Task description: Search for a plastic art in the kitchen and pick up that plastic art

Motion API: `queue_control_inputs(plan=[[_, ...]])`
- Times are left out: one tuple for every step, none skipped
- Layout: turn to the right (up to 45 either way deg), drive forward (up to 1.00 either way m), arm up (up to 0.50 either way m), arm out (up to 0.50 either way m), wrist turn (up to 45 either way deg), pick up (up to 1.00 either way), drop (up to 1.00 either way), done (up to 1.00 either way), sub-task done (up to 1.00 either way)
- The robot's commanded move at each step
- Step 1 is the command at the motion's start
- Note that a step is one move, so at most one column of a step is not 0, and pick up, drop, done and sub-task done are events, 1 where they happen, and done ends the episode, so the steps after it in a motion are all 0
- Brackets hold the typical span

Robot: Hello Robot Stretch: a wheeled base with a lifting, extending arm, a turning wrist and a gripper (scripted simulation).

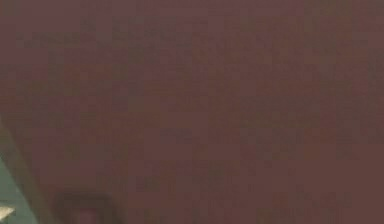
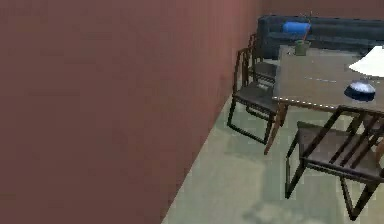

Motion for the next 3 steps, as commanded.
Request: queue_control_inputs(plan=[[-45.0,0.00,0.00,0.00,0.0,0.00,0.00,0.00,0.00],[-21.0,0.00,0.00,0.00,0.0,0.00,0.00,0.00,0.00],[0.0,1.00,0.00,0.00,0.0,0.00,0.00,0.00,0.00]])
